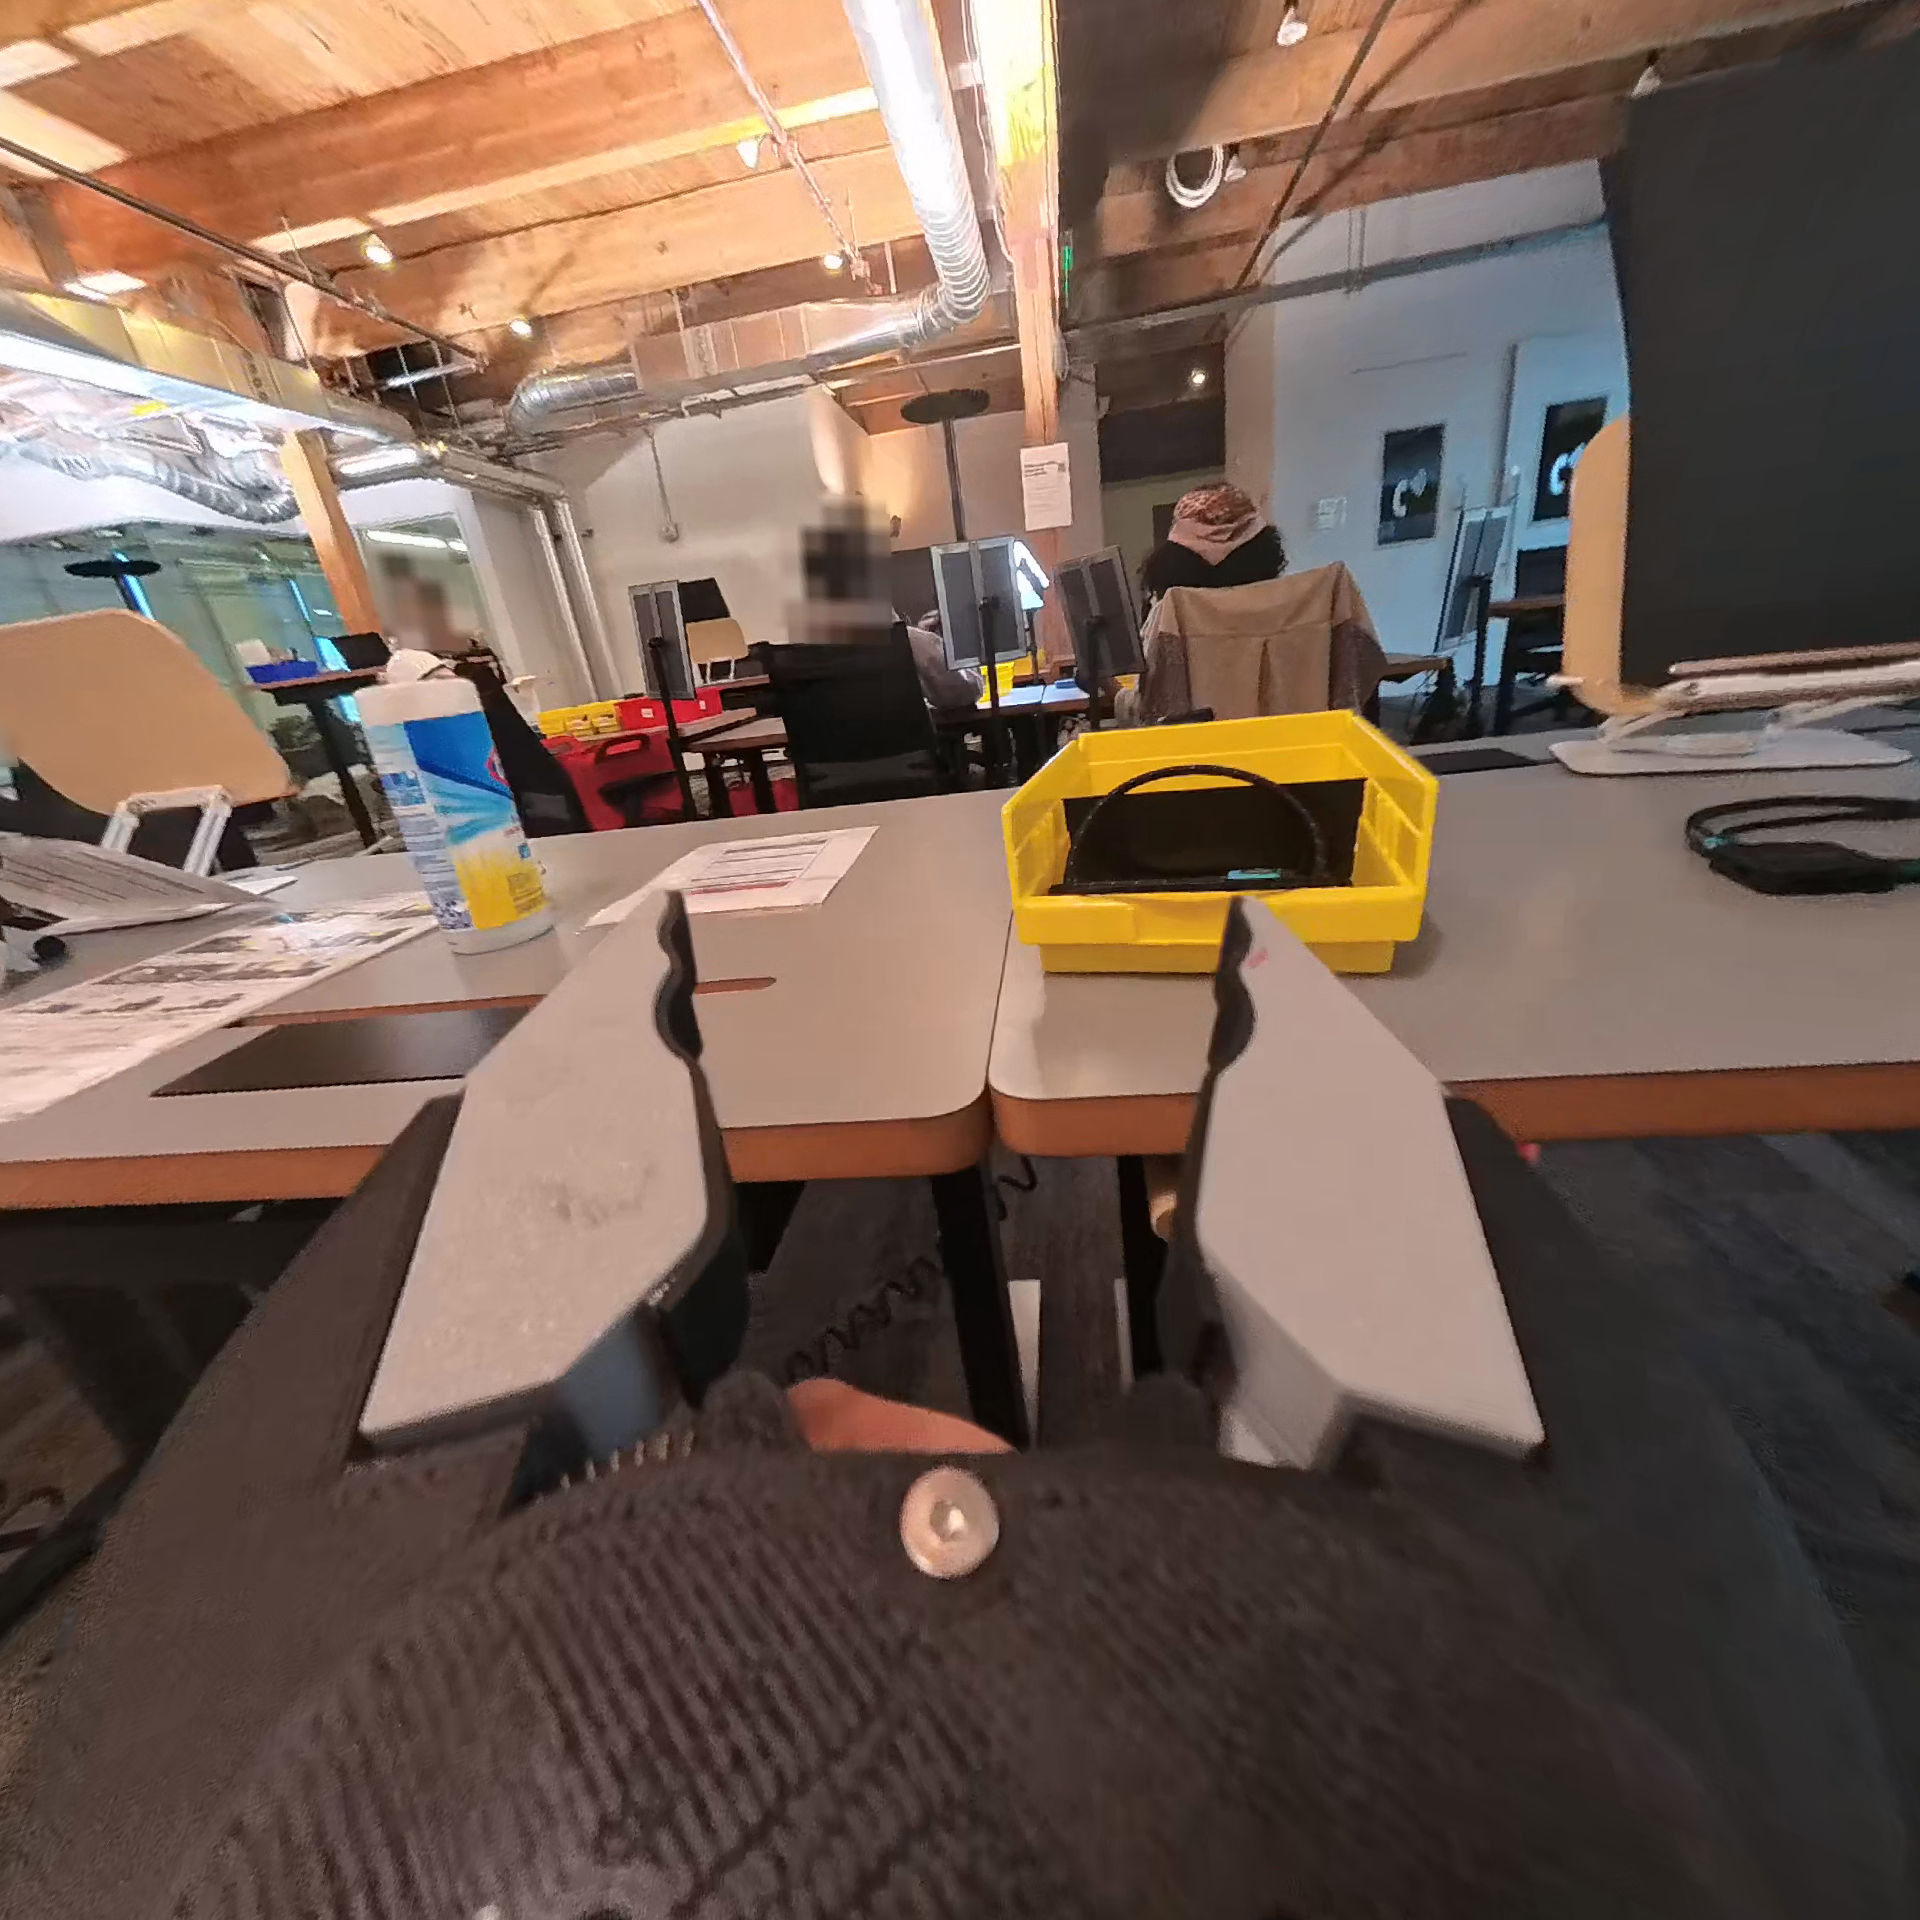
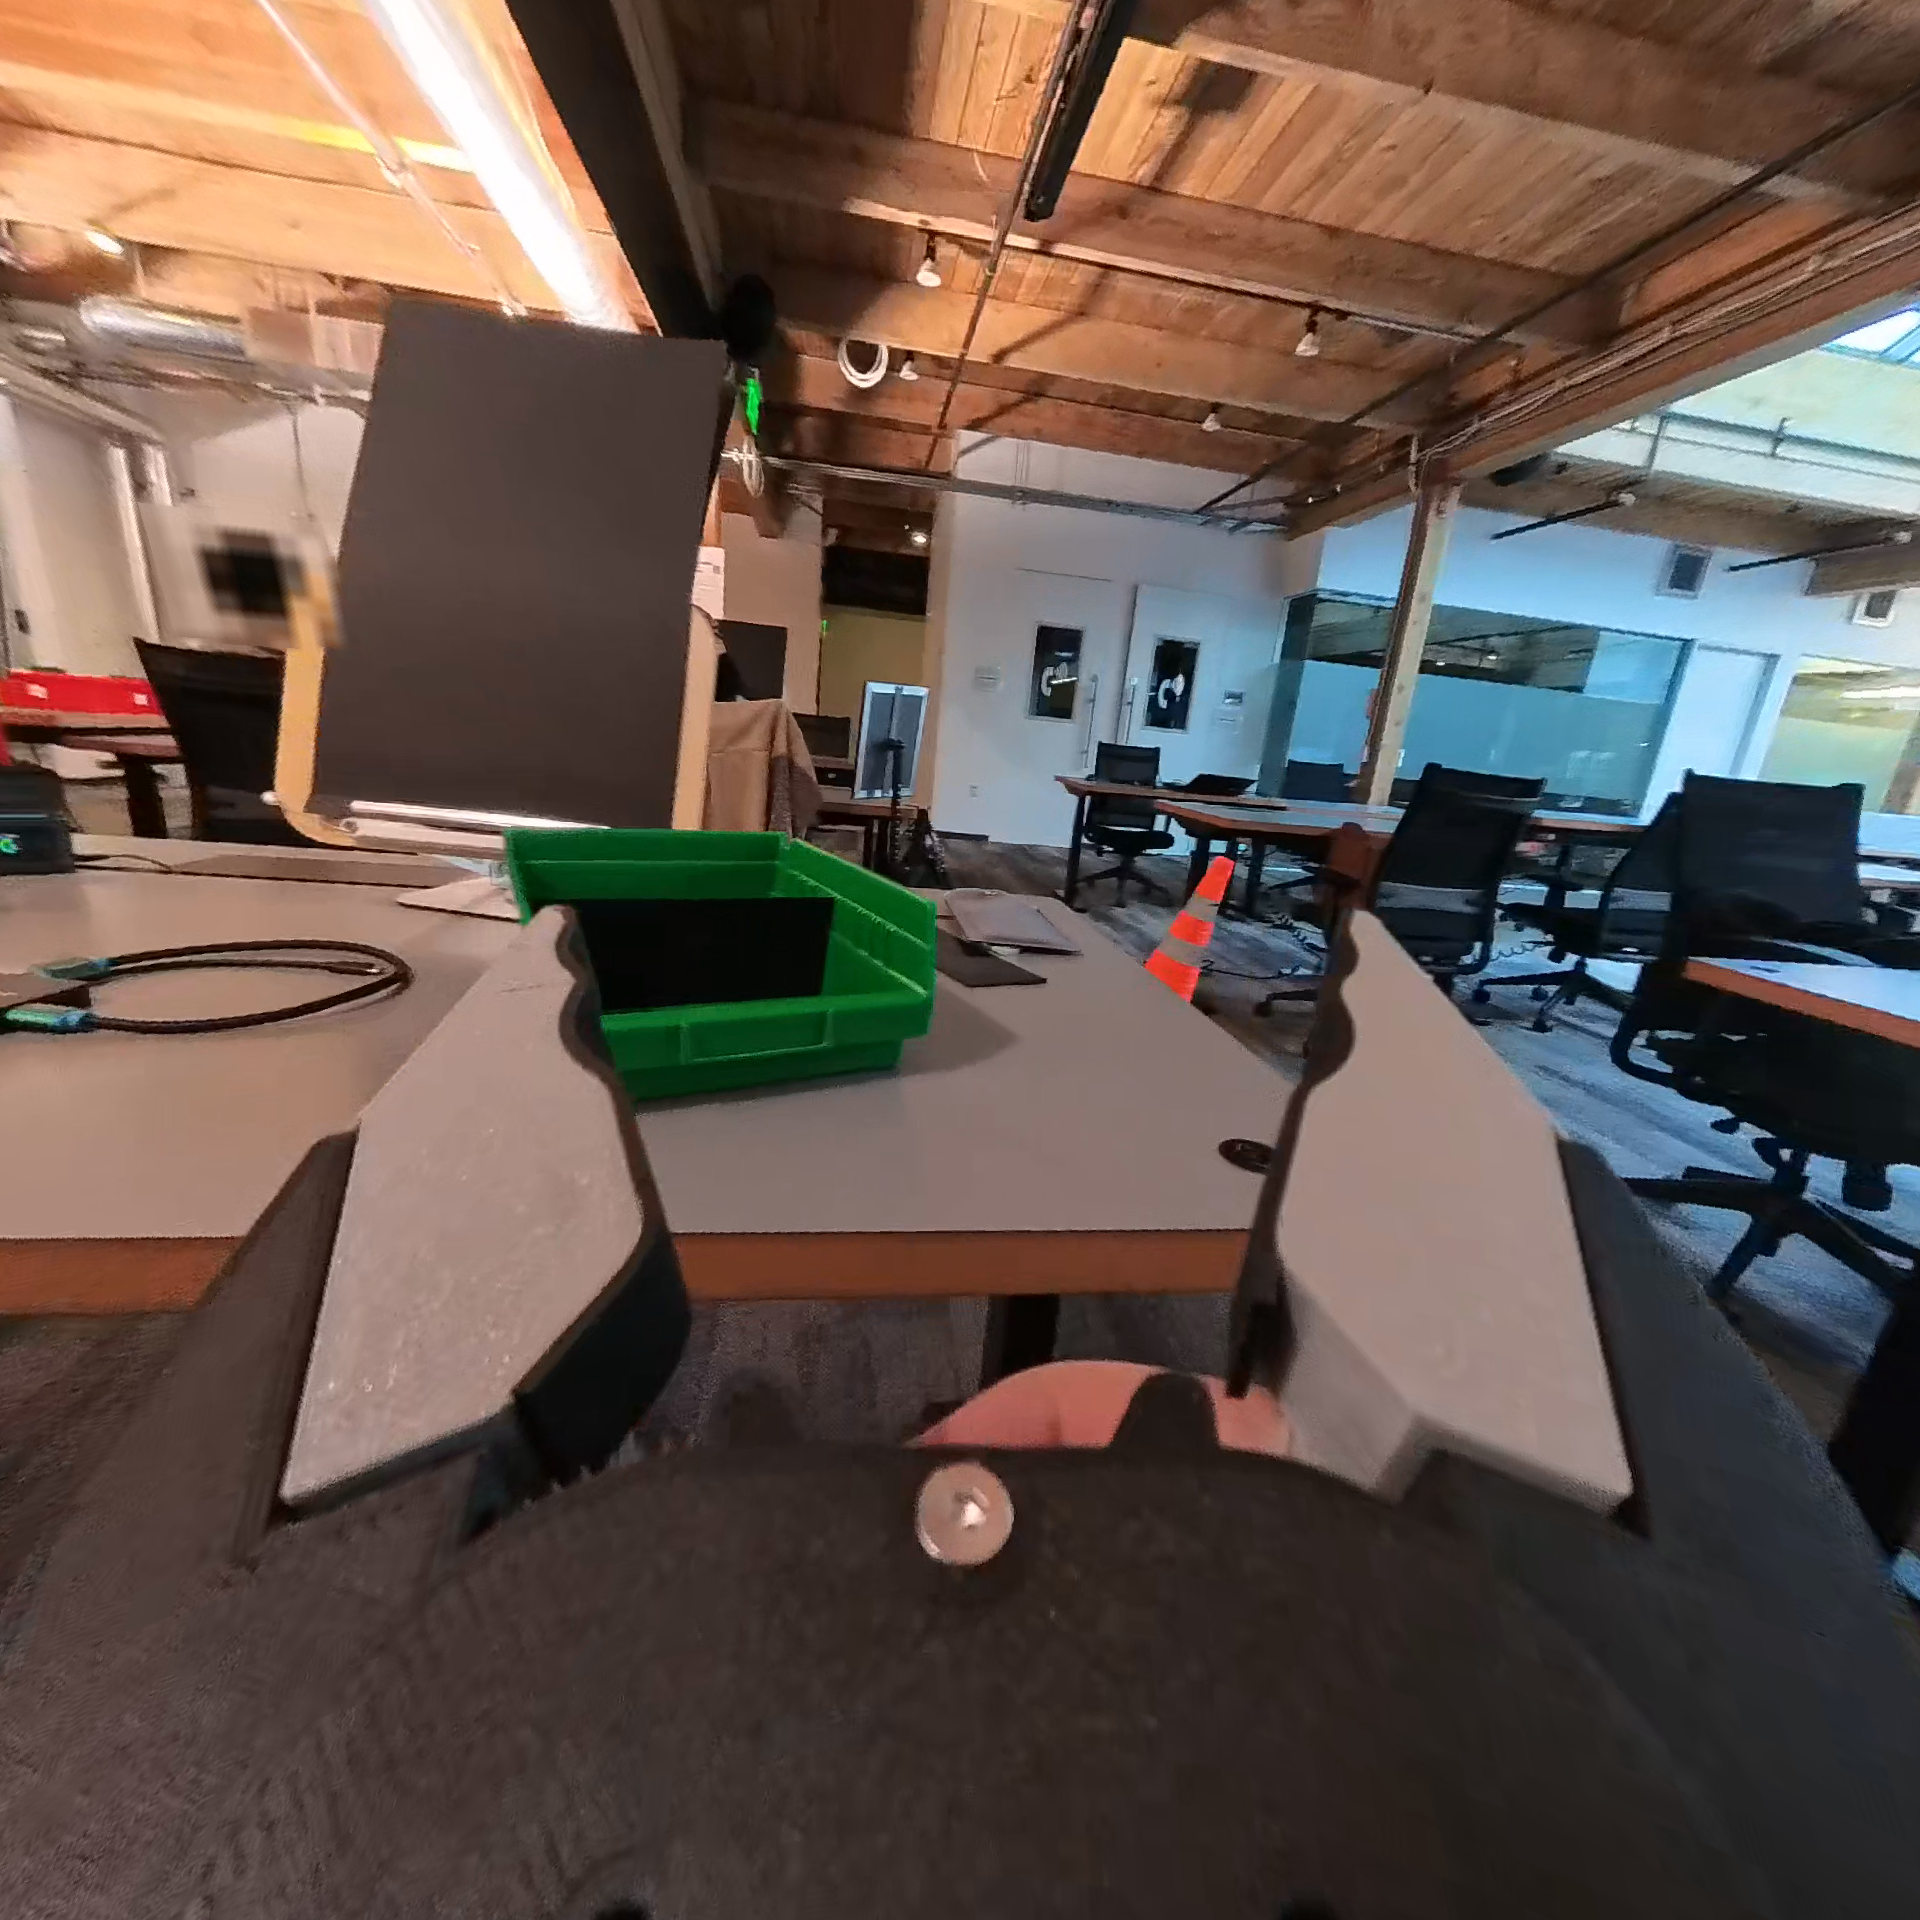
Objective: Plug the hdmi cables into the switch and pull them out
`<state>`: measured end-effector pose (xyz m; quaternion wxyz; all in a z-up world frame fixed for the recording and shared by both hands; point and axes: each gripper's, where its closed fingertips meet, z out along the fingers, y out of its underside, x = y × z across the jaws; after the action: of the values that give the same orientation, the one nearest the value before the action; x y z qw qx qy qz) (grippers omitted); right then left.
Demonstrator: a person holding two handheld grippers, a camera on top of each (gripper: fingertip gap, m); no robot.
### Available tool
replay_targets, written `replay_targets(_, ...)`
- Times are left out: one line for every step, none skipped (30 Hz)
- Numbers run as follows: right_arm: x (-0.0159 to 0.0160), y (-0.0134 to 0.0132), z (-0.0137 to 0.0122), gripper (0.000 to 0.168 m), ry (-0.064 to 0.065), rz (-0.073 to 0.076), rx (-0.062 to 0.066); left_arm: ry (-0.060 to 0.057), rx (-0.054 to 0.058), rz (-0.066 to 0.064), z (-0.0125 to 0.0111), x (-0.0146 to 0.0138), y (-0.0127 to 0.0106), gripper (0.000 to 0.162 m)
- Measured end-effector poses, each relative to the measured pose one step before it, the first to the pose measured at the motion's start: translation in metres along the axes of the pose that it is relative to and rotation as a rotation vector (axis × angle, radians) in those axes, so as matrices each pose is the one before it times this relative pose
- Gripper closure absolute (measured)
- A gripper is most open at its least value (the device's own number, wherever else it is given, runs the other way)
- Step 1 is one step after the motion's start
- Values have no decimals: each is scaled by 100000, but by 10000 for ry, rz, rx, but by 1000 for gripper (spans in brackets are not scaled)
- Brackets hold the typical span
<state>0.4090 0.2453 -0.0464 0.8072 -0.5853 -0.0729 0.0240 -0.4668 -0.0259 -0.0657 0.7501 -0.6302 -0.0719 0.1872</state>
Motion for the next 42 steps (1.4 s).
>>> replay_targets(-270,156,-2,35,-119,113,-21,-23,-15,133,-4,6,-89,63)
replay_targets(-403,162,17,35,-225,143,-32,16,-9,20,31,19,-53,63)
replay_targets(-612,142,33,38,-392,114,-3,40,-39,-60,60,20,43,63)
replay_targets(-685,40,81,39,-507,203,63,43,-64,-62,91,21,127,63)
replay_targets(-821,-8,116,39,-659,371,90,26,-57,-24,75,12,147,63)
replay_targets(-887,-43,114,38,-756,514,108,17,-33,18,47,22,139,63)
replay_targets(-626,-158,83,37,-593,545,189,28,-27,36,29,76,151,63)
replay_targets(-279,-247,20,37,-364,417,295,33,-28,28,-7,98,154,63)
replay_targets(-131,-262,-76,36,-236,155,339,48,-36,30,-27,119,194,63)
replay_targets(35,-187,-138,35,-108,-67,310,60,-49,45,-66,117,228,63)
replay_targets(299,56,-151,35,59,-137,168,42,-57,28,-87,58,253,63)
replay_targets(457,356,-131,35,127,-103,-39,30,-63,-12,-99,-2,292,63)
replay_targets(365,528,-102,33,59,-41,-137,29,-73,-49,-106,-31,304,63)
replay_targets(281,563,-100,31,8,33,-139,20,-78,-67,-103,-76,298,63)
replay_targets(264,518,-118,30,3,97,-101,13,-78,-81,-111,-104,280,62)
replay_targets(142,429,-131,29,-62,116,-28,4,-59,-97,-106,-129,203,62)
replay_targets(15,324,-165,29,-124,111,44,-7,-14,-121,-86,-143,88,62)
replay_targets(70,276,-165,29,-86,115,52,-3,29,-140,-88,-119,0,62)
replay_targets(181,320,-118,29,-6,96,-1,11,42,-144,-67,-97,-50,62)
replay_targets(191,331,-67,29,19,61,-39,11,35,-130,-37,-85,-50,63)
replay_targets(125,298,-36,29,0,64,-37,-13,17,-89,-10,-103,-36,63)
replay_targets(101,253,-13,29,-18,81,-25,-22,-8,-34,10,-85,18,63)
replay_targets(61,235,10,29,-26,66,-27,-22,-28,9,25,-74,46,63)
replay_targets(93,210,6,29,5,33,-31,-16,-37,24,45,-34,69,63)
replay_targets(138,205,-2,29,52,2,-41,10,-46,30,49,23,93,63)
replay_targets(126,167,-4,29,57,-10,-31,11,-34,30,52,44,73,63)
replay_targets(83,133,-12,30,29,-8,-19,2,-12,24,45,39,49,63)
replay_targets(60,104,-21,30,30,-12,-22,14,-11,15,38,51,58,63)
replay_targets(90,67,-21,30,43,-29,-20,15,-6,-3,22,51,80,63)
replay_targets(47,41,-40,30,27,-47,-20,10,1,-25,19,47,91,63)
replay_targets(36,-10,-50,30,18,-45,-18,14,-10,-45,19,41,128,63)
replay_targets(44,-53,-76,30,21,-40,-5,21,-10,-50,9,57,106,63)
replay_targets(14,-99,-79,30,7,-30,9,11,6,-36,-6,55,60,63)
replay_targets(-1,-108,-88,30,-11,-19,5,11,11,-8,-30,64,8,63)
replay_targets(27,-90,-83,30,3,-35,-11,13,7,20,-57,59,1,63)
replay_targets(92,-96,-90,31,39,-66,-15,7,6,29,-75,37,-10,63)
replay_targets(145,-110,-119,30,74,-82,-20,2,3,30,-89,4,-15,63)
replay_targets(151,-146,-151,30,93,-89,-17,-15,6,20,-83,-55,-26,63)
replay_targets(91,-216,-199,31,74,-84,8,-20,23,-2,-100,-87,-41,63)
replay_targets(14,-272,-225,31,39,-62,36,-10,31,-19,-109,-86,-32,63)
replay_targets(25,-310,-219,31,42,-47,46,-14,23,-18,-112,-109,10,63)
replay_targets(60,-302,-202,31,43,-59,31,-13,3,-25,-94,-142,64,63)
